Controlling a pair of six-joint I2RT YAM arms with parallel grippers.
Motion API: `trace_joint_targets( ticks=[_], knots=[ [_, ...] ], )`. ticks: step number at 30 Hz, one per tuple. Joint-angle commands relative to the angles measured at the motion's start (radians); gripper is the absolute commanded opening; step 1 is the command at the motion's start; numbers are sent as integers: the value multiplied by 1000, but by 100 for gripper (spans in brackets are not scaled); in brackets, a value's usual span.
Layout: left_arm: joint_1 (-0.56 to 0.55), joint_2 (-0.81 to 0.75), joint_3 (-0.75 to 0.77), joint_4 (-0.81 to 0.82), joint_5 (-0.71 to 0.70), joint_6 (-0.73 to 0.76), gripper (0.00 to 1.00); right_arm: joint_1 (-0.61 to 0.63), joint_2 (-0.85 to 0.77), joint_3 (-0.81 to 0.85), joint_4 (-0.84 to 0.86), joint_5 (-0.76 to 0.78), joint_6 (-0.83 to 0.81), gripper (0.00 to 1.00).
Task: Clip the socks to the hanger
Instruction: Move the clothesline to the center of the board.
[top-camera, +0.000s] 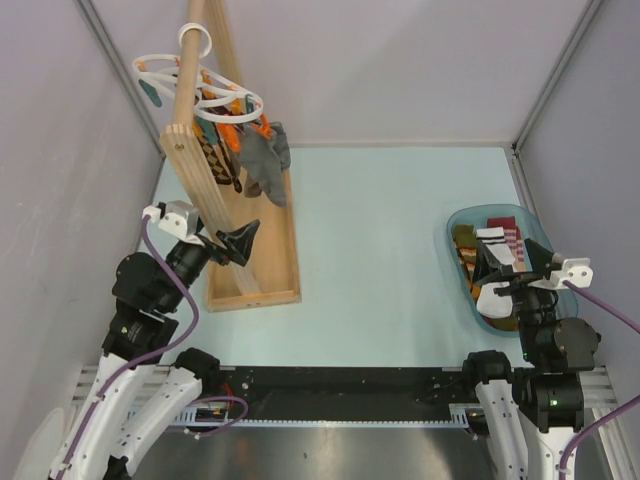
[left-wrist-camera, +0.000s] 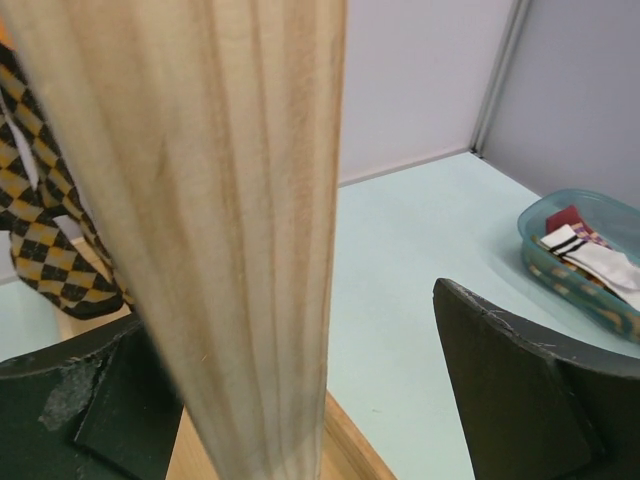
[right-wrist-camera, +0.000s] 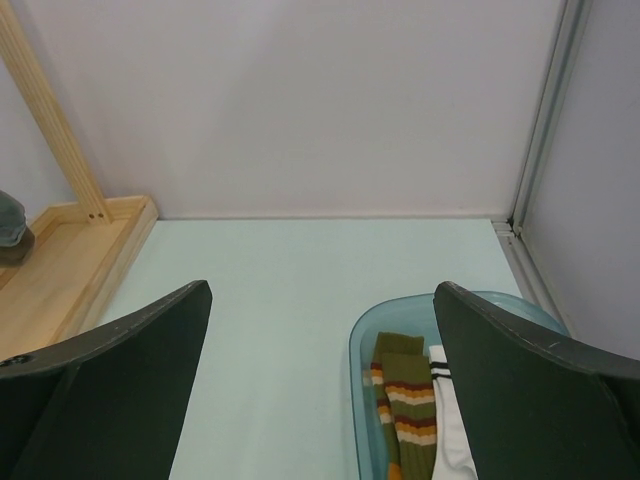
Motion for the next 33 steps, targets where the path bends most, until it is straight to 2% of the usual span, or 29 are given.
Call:
trace_joint_targets(
  ticks=[1,5,7,13,15,19,27,33],
  knots=[
    [-4,36,55,54,73,-88,100,7,-4,35,-5,-16,13,100],
    [-50,98,75,82,58,-156,100,8,-7,32,-13,-19,14,100],
    [-120,142,98,94,15,-167,100,11,-11,31,-16,-16,17,100],
    [-352,272,175,157,-267,-165,100,14,-17,26,-24,-10,20,100],
    [-392,341,202,212,-345,-185,100,14,-21,26,-32,-7,20,100],
    [-499,484,273,287,-443,-216,100,18,-31,22,-41,7,22,100],
    [-602,830,533,355,-558,-224,100,22,-48,12,-51,19,22,100],
    [-699,972,695,385,-661,-221,100,24,-60,14,-67,36,19,100]
  ],
)
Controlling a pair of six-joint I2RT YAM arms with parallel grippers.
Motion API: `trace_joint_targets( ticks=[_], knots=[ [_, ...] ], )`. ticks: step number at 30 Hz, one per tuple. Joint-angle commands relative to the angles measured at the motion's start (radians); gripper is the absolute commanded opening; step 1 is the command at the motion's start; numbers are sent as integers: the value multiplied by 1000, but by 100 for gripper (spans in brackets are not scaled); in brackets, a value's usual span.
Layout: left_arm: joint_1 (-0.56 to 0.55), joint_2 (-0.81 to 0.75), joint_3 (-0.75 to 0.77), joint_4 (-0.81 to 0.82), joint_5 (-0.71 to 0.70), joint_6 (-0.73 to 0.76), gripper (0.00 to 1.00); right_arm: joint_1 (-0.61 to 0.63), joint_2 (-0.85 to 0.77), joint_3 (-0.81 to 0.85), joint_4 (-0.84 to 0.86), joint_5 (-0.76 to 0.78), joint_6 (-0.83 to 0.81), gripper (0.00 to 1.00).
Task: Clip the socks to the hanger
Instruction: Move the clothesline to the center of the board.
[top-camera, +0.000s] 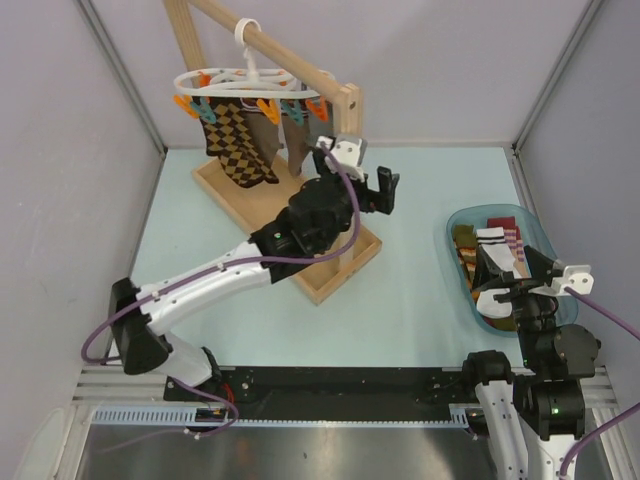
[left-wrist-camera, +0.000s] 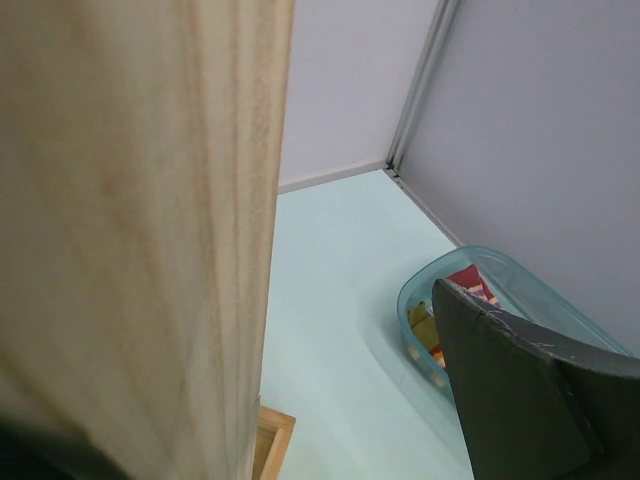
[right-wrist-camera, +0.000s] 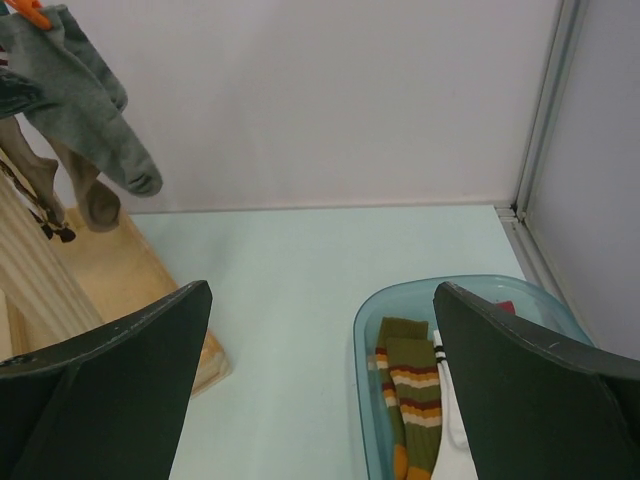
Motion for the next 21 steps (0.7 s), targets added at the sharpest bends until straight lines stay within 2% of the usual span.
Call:
trace_joint_targets(
  ticks=[1,6,11,14,16,21],
  knots=[
    [-93,69,136,127,-102,-100,100,9,-21,13,-12,22,-1,100],
    [-175,149,206,188,-157,-61,100,14,-25,12,-16,28,-4,100],
    [-203,276,355,159,-183,-39,100,18,-30,12,-19,34,-7,100],
    [-205,304,390,147,-194,-24,100,20,-41,12,-16,38,-9,100],
    [-206,297,380,124,-204,-18,100,23,-53,16,-19,38,-10,100],
    [-206,164,185,196,-212,-16,100,29,-53,17,-36,38,-15,100]
  ],
)
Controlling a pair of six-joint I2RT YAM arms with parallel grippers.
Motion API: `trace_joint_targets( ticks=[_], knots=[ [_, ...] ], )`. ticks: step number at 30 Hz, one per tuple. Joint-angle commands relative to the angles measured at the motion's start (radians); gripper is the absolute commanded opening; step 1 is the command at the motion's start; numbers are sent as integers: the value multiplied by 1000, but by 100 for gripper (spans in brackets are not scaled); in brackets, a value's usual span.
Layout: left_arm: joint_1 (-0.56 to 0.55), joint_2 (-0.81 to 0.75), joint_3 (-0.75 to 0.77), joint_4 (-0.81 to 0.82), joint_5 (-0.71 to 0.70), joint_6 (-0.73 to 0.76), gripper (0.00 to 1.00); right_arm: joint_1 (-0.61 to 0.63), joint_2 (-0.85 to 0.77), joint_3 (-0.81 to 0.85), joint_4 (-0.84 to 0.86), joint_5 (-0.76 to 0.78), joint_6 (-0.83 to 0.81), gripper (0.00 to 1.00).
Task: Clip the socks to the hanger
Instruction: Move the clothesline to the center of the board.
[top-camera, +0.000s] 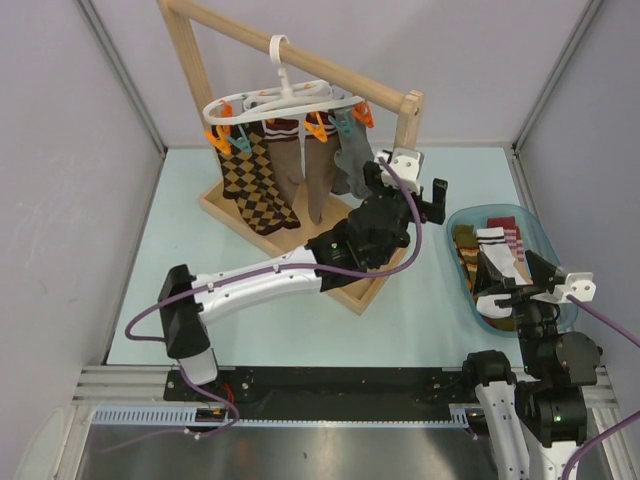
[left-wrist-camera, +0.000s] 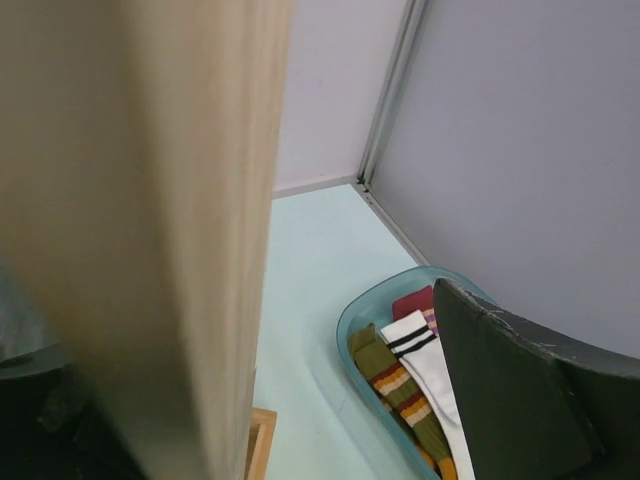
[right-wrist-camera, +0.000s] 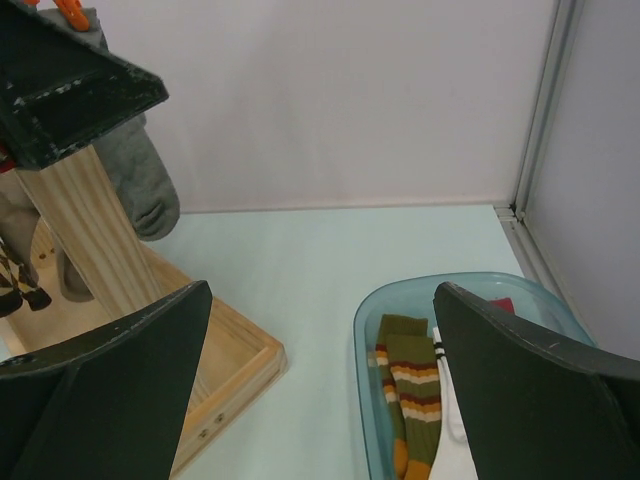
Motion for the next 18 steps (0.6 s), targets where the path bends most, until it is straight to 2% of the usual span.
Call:
trace_joint_targets(
  ticks=[1,10,18],
  knots=[
    [-27,-160,-125,130,1,-45,100,8,-9,16,-3,10,-16,100],
    [-27,-359,-349,192,93,11,100,11,-9,17,-9,-1,-47,100],
    [-24,-613,-556,89,89,28,100,11,11,16,-9,-65,-49,100]
  ],
)
